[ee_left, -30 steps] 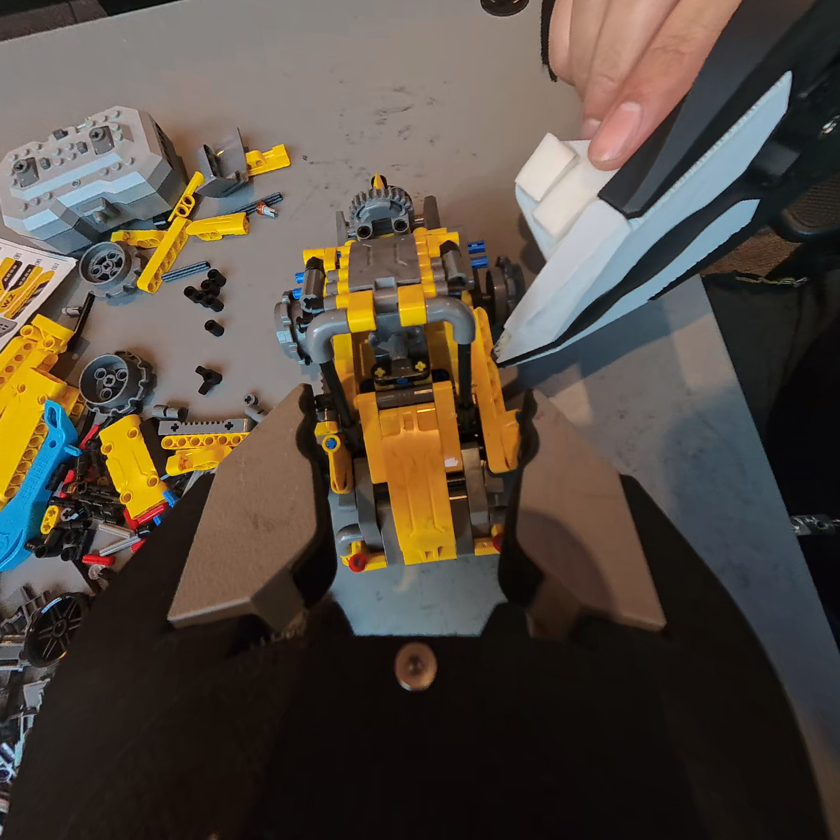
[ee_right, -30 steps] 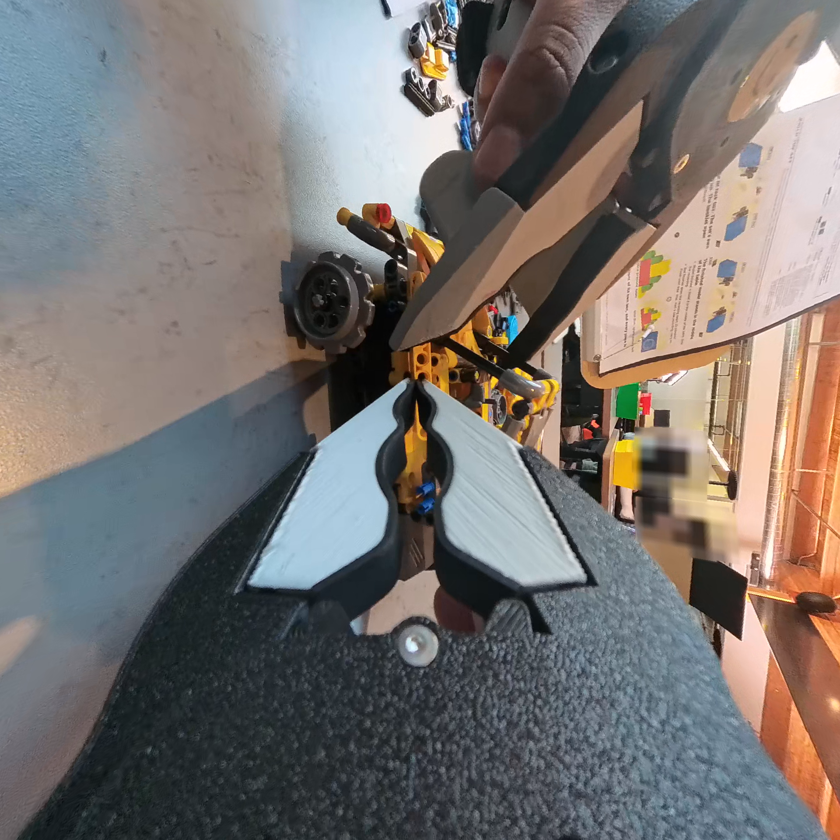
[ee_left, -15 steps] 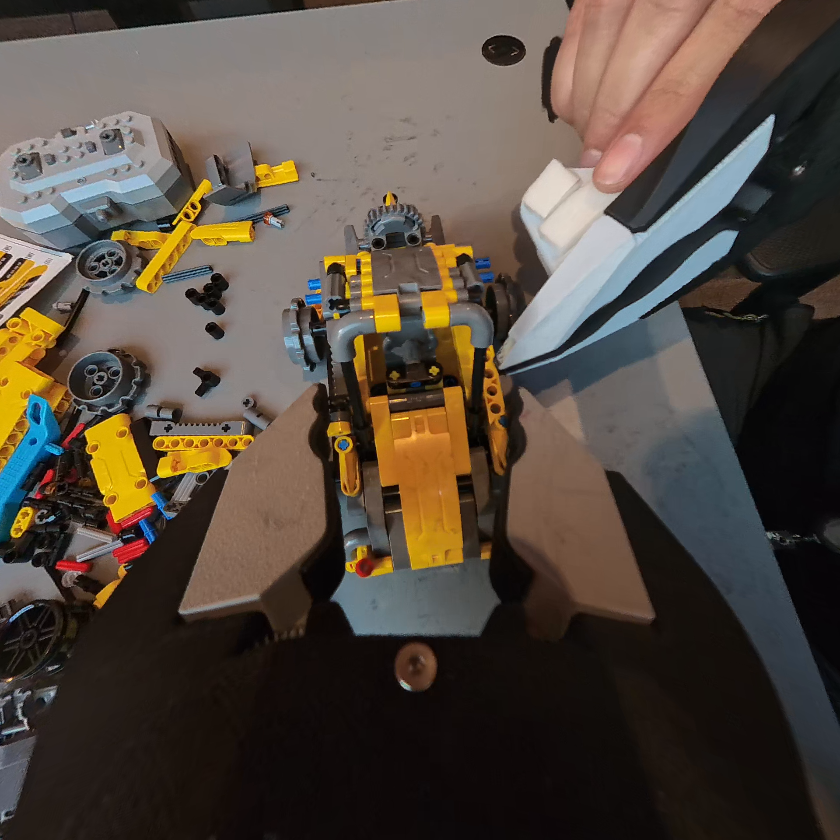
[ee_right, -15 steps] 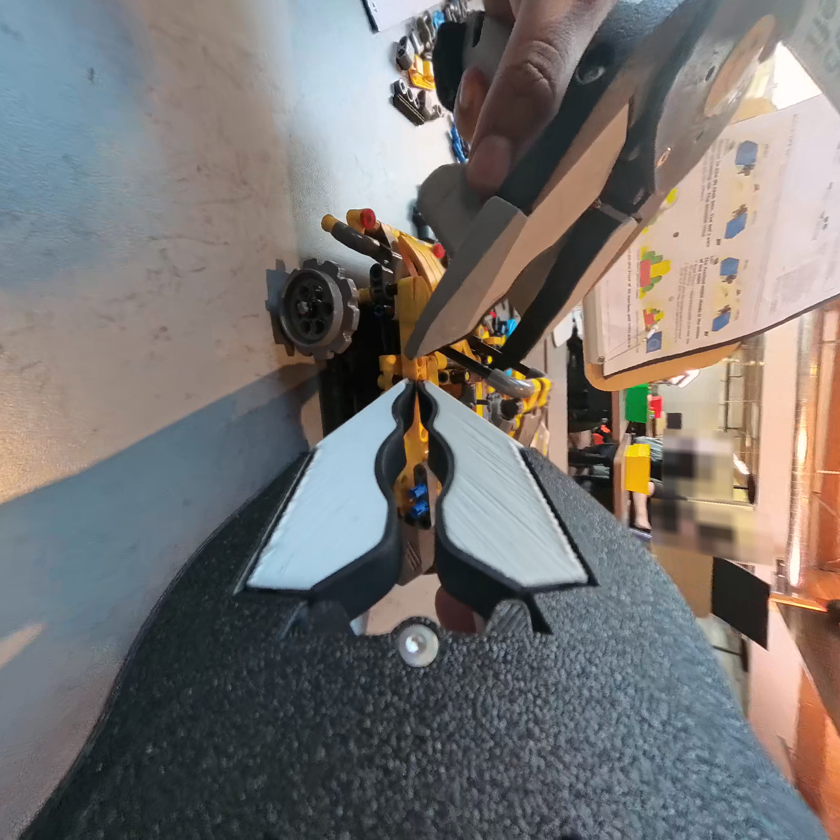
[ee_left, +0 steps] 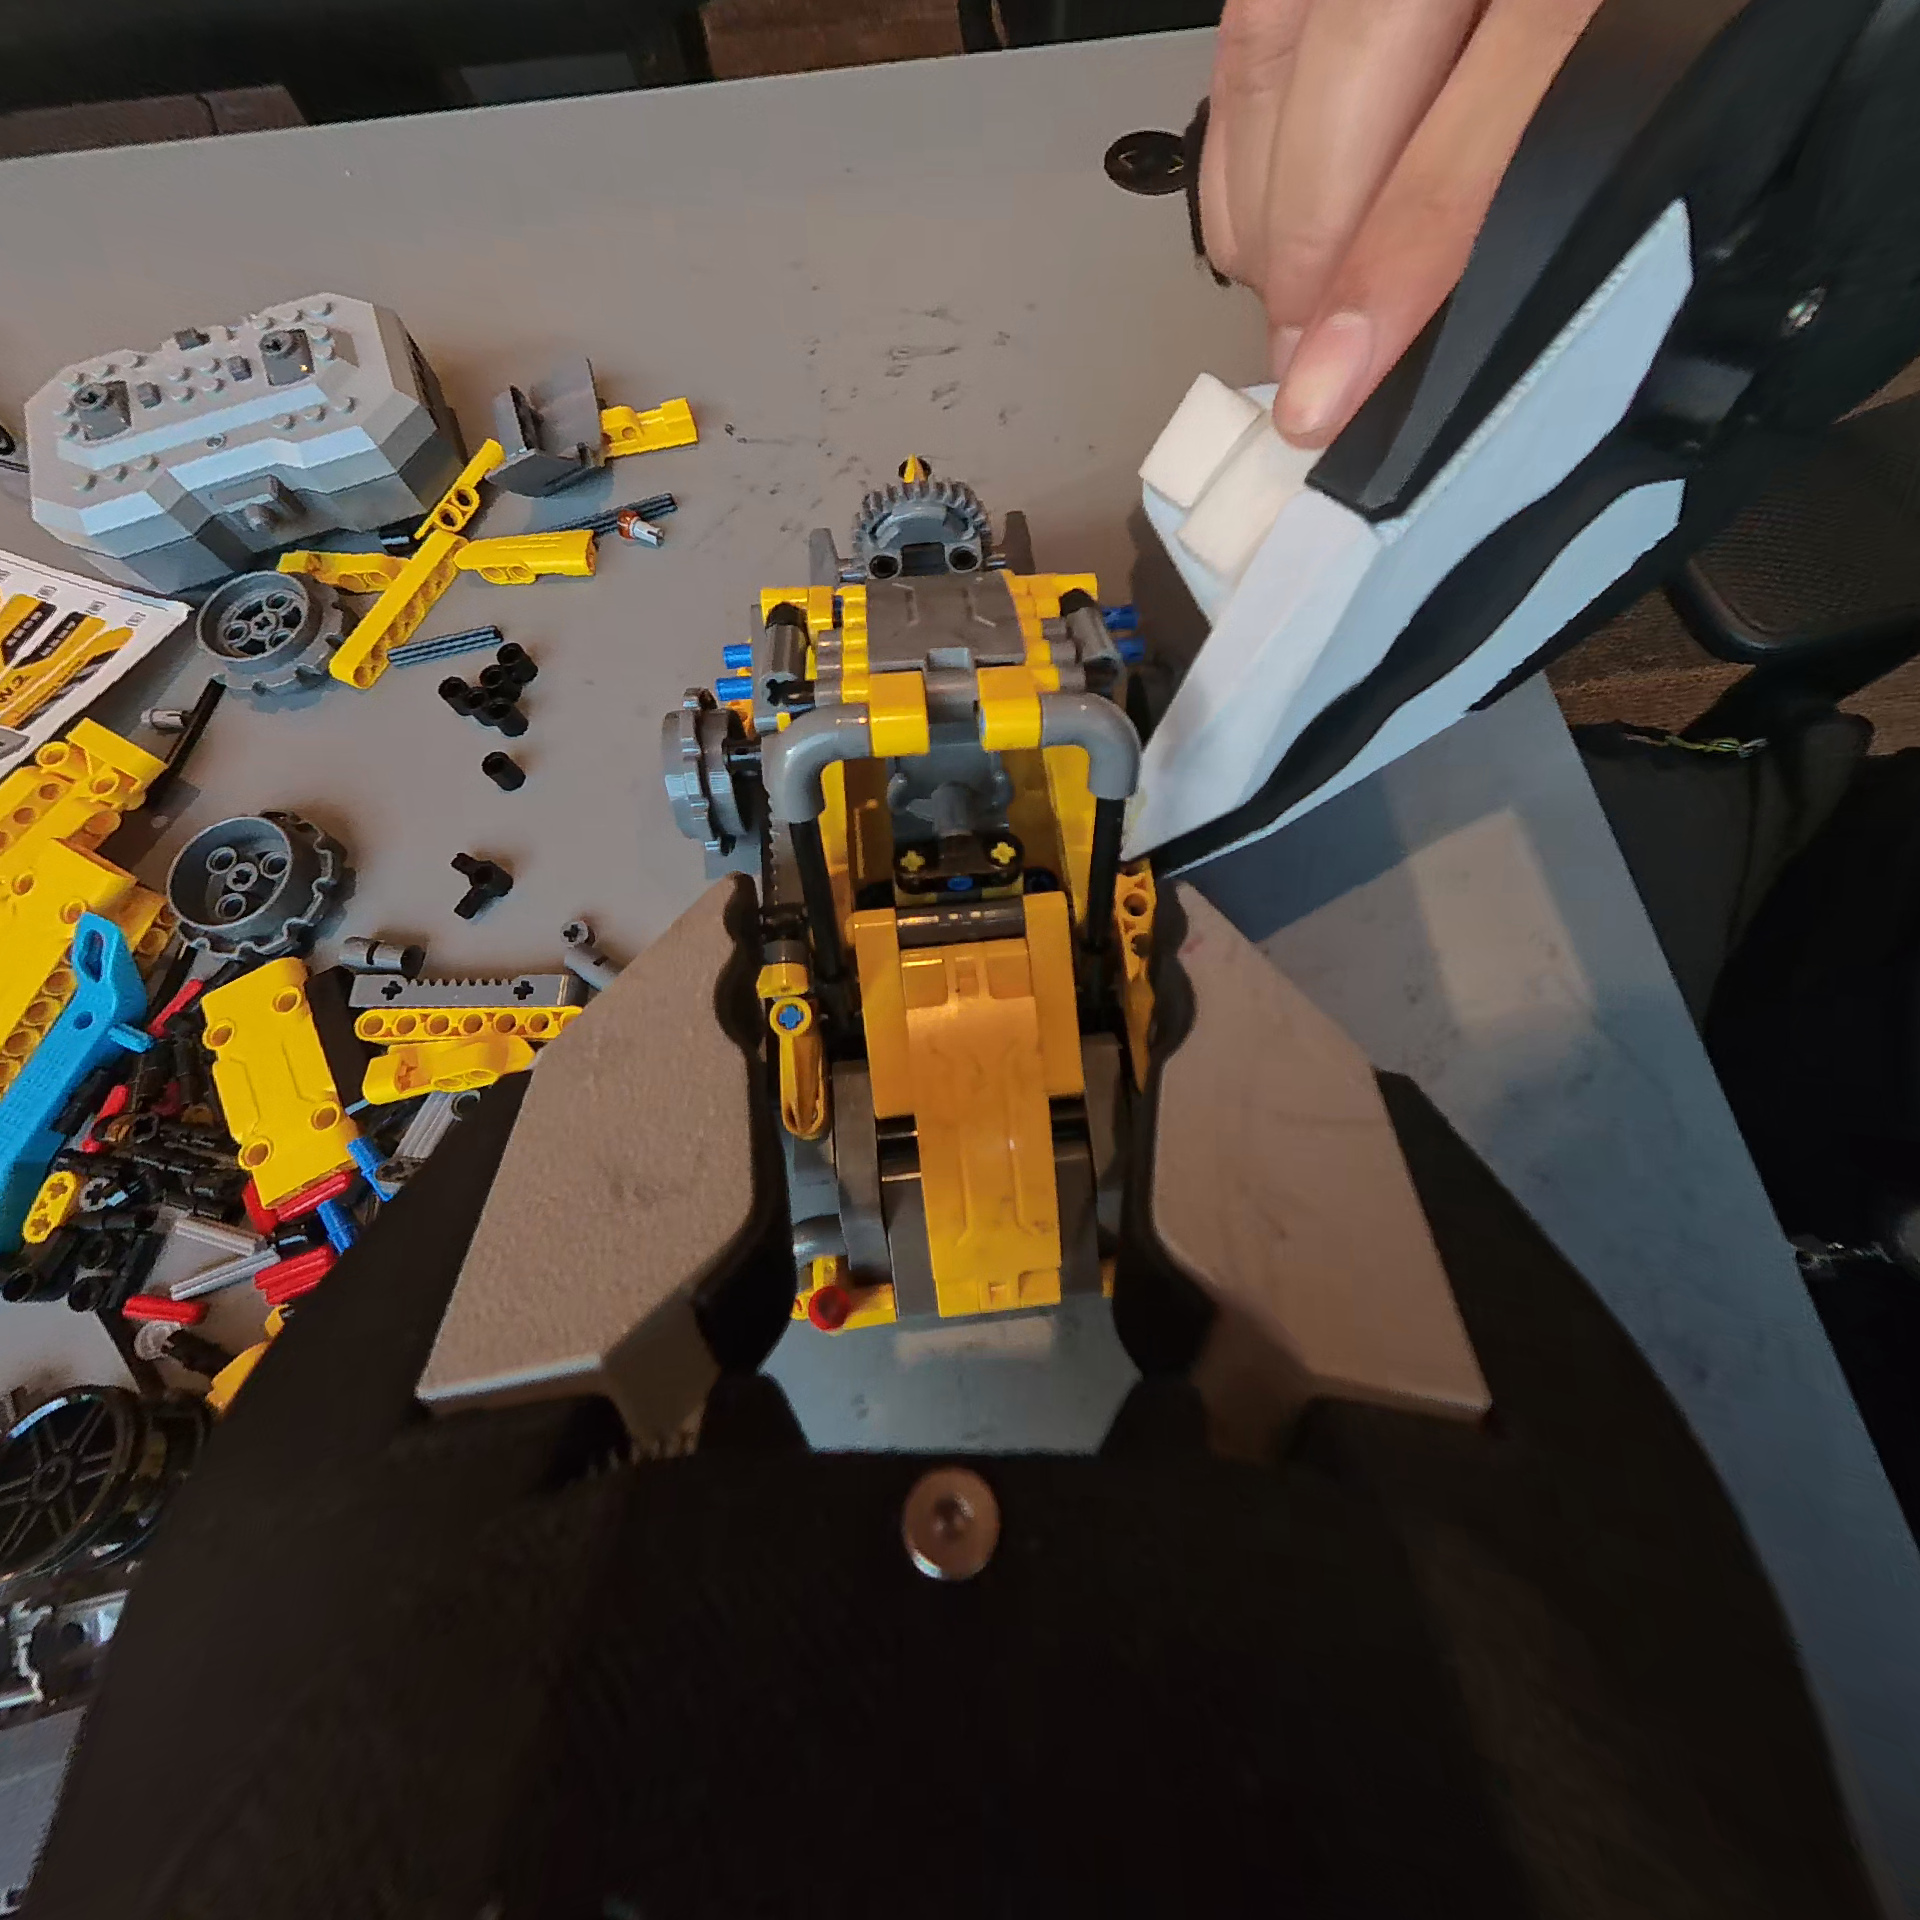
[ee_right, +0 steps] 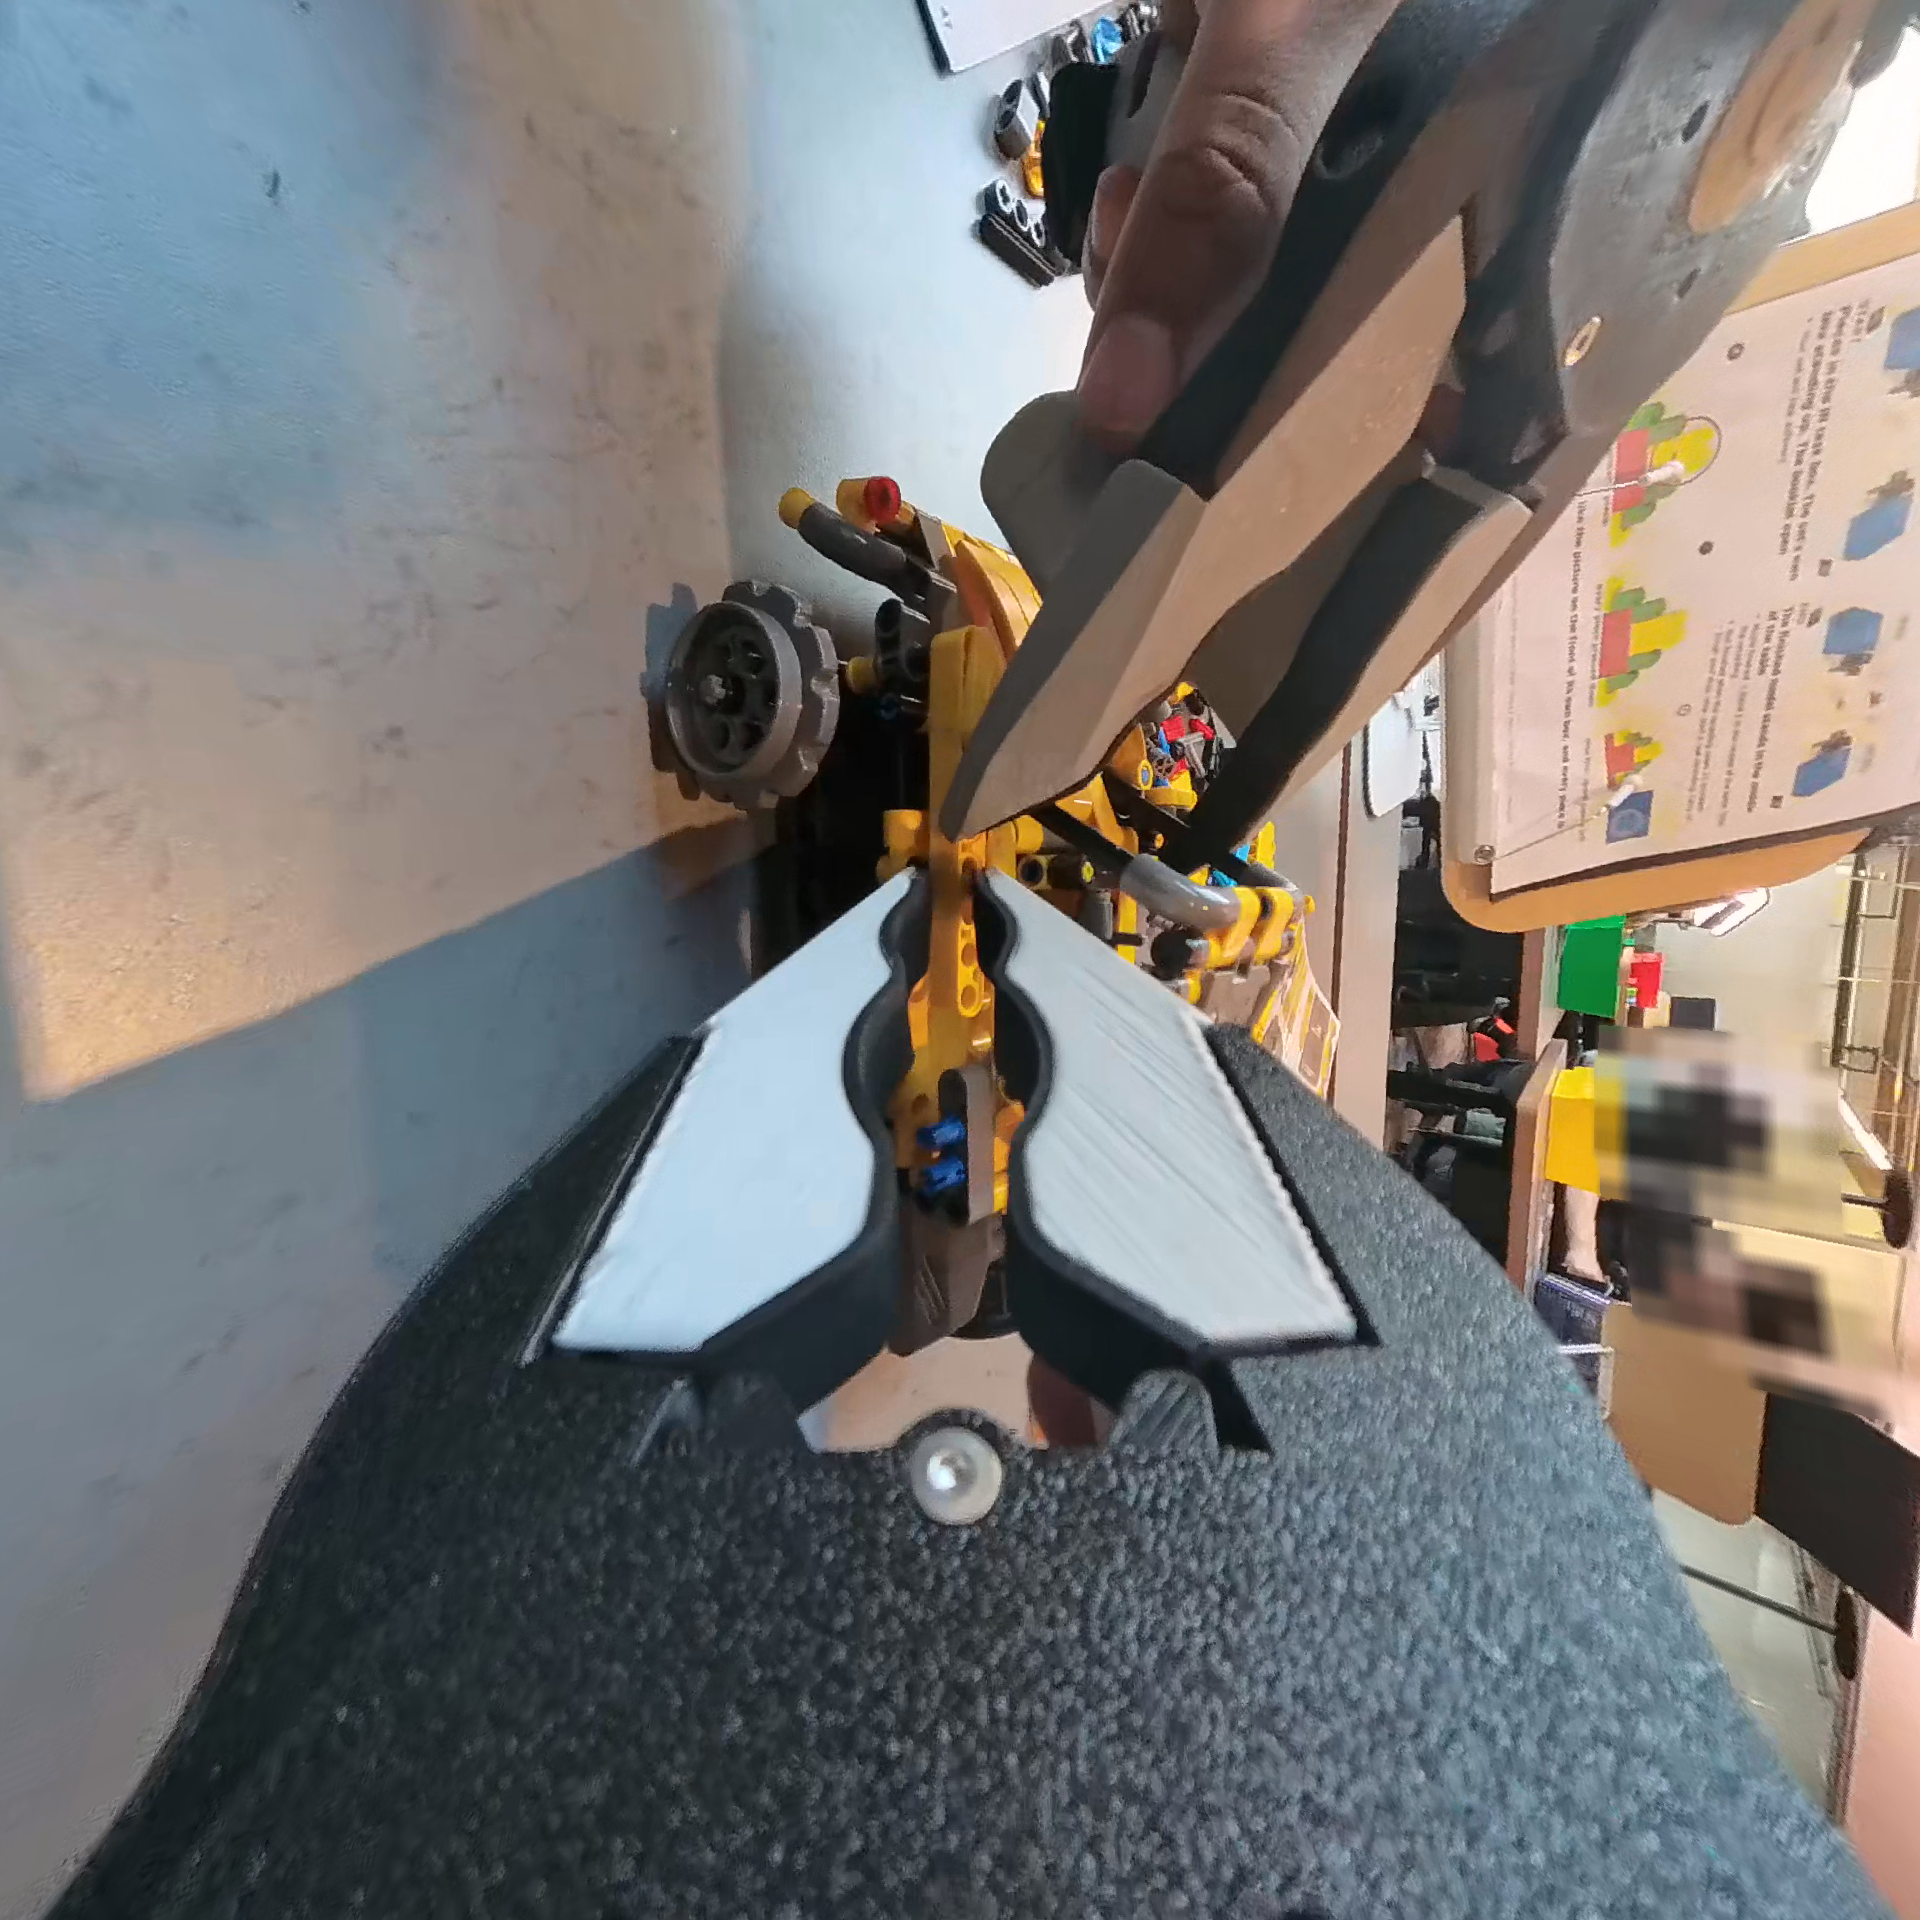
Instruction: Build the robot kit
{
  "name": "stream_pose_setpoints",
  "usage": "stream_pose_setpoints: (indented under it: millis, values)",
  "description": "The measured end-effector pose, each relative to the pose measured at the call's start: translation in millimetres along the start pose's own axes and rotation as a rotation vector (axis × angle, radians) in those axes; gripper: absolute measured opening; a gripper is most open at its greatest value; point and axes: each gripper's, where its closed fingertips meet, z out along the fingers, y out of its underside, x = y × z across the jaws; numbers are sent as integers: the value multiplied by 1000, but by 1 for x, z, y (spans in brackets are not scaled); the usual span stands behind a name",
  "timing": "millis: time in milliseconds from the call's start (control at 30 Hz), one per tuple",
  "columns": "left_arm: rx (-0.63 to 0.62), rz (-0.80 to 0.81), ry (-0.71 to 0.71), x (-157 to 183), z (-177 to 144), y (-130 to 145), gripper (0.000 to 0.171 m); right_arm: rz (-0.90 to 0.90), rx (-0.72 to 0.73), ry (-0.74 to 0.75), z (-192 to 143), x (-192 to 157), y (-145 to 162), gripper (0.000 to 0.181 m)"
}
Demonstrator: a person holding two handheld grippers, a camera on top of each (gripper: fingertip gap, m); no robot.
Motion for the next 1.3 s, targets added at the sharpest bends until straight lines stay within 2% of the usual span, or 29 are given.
stream_pose_setpoints:
  millis: [467, 700, 800, 900, 1033, 1167, 1300]
  values:
    - [18, -15, -15, -1, 1, 3, 70, 58, -55, -219, 2, -3, 0, 3]
    - [12, -13, -25, -1, 1, 5, 70, 142, -69, -238, 3, -4, 0, 4]
    - [29, -16, -33, -2, 0, 4, 70, 236, -18, -157, 2, 1, -3, 4]
    - [57, -27, -32, -2, -2, 2, 70, 127, -35, 18, -4, 4, 7, 11]
    - [82, -32, -24, -2, -1, 1, 70, 10, -35, 108, -7, 7, -1, 12]
    - [85, -30, -24, -1, -2, 1, 70, -69, -69, 69, 0, 1, 0, 6]
    - [104, -37, -24, -1, -2, 1, 70, -24, -67, 0, 0, -1, 1, 5]
